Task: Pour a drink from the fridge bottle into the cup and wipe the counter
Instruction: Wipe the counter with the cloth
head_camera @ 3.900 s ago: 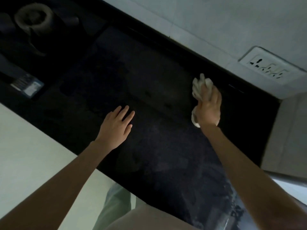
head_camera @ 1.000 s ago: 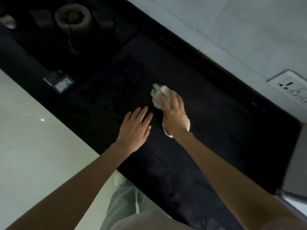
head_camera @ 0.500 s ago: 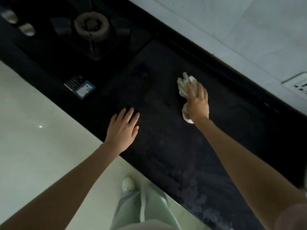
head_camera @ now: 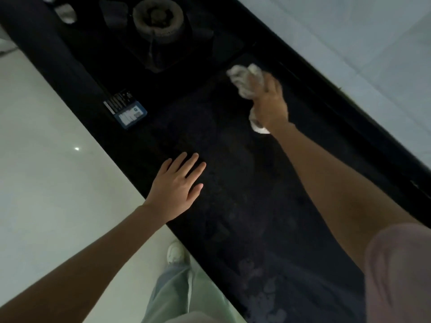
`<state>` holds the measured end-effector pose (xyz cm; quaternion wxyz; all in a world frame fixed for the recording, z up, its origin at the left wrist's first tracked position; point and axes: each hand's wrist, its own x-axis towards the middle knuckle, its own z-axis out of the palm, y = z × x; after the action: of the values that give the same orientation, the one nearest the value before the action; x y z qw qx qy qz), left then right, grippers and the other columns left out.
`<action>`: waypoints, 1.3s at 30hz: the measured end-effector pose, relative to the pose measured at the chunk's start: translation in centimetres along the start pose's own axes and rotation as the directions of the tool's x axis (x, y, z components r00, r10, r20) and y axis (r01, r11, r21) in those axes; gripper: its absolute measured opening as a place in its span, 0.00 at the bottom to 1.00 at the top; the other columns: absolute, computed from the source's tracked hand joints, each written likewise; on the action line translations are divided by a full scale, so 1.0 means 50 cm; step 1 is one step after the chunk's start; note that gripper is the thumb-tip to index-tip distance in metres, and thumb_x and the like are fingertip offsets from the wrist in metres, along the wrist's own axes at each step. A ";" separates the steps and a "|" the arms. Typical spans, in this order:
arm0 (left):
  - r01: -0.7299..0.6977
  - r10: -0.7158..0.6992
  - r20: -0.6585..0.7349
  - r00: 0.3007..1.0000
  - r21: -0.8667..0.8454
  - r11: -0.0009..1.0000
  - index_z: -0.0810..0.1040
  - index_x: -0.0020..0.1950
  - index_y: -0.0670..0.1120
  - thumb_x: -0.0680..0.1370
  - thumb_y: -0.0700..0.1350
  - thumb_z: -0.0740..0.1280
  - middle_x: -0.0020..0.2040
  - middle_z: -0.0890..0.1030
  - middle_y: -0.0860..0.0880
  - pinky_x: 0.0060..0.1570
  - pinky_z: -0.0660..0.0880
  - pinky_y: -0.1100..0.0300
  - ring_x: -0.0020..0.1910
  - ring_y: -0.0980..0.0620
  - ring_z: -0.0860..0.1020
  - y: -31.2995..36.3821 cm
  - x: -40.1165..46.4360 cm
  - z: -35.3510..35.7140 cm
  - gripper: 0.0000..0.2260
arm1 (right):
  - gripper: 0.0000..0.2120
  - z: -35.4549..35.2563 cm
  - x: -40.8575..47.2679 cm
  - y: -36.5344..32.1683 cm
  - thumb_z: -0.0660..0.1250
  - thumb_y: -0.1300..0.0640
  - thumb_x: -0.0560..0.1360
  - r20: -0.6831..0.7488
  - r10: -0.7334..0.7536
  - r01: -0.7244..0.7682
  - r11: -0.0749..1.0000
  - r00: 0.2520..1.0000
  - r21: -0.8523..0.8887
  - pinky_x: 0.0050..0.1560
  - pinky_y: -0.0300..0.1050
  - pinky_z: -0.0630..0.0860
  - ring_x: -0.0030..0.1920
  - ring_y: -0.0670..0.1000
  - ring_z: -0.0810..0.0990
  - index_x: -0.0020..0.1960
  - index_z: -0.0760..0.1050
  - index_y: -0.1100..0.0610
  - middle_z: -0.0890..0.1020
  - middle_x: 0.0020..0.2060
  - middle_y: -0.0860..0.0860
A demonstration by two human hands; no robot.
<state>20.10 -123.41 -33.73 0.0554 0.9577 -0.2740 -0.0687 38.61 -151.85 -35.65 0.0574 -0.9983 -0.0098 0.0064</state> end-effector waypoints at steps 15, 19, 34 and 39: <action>0.091 -0.088 0.074 0.993 -0.031 0.995 0.72 0.70 0.48 0.79 0.55 0.52 0.71 0.71 0.45 0.66 0.68 0.42 0.70 0.42 0.68 0.019 0.007 -0.024 0.23 | 0.38 -0.029 -0.148 -0.092 0.66 0.63 0.72 -0.125 -0.151 0.174 0.964 0.981 0.202 0.67 0.53 0.69 0.73 0.59 0.58 0.77 0.55 0.45 0.59 0.74 0.56; 0.094 -0.093 0.065 0.994 -0.023 0.995 0.72 0.70 0.48 0.79 0.55 0.52 0.72 0.70 0.45 0.66 0.67 0.43 0.71 0.42 0.68 0.021 0.004 -0.018 0.23 | 0.40 -0.040 0.060 -0.081 0.68 0.61 0.71 0.032 -0.173 0.170 0.982 0.984 0.088 0.74 0.51 0.57 0.74 0.61 0.54 0.77 0.53 0.48 0.55 0.75 0.59; 0.098 -0.095 0.083 0.992 -0.036 0.994 0.71 0.71 0.49 0.79 0.55 0.52 0.72 0.70 0.46 0.66 0.68 0.42 0.71 0.42 0.67 0.015 0.000 -0.013 0.23 | 0.38 -0.012 -0.245 -0.086 0.64 0.61 0.71 -0.135 -0.057 0.078 0.985 0.989 0.153 0.64 0.58 0.72 0.73 0.60 0.57 0.77 0.54 0.44 0.59 0.74 0.56; 0.082 -0.080 0.098 0.992 -0.019 0.996 0.70 0.71 0.49 0.78 0.55 0.53 0.72 0.69 0.46 0.66 0.67 0.42 0.71 0.42 0.67 0.014 0.001 -0.014 0.24 | 0.43 0.002 -0.153 -0.193 0.71 0.58 0.70 -0.041 -0.276 0.279 0.953 0.960 0.114 0.66 0.55 0.71 0.74 0.57 0.54 0.77 0.50 0.44 0.54 0.75 0.53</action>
<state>19.92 -123.97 -32.93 0.0502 0.9628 -0.2363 -0.1208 30.79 -142.43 -34.53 0.1173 -0.9818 -0.1488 -0.0136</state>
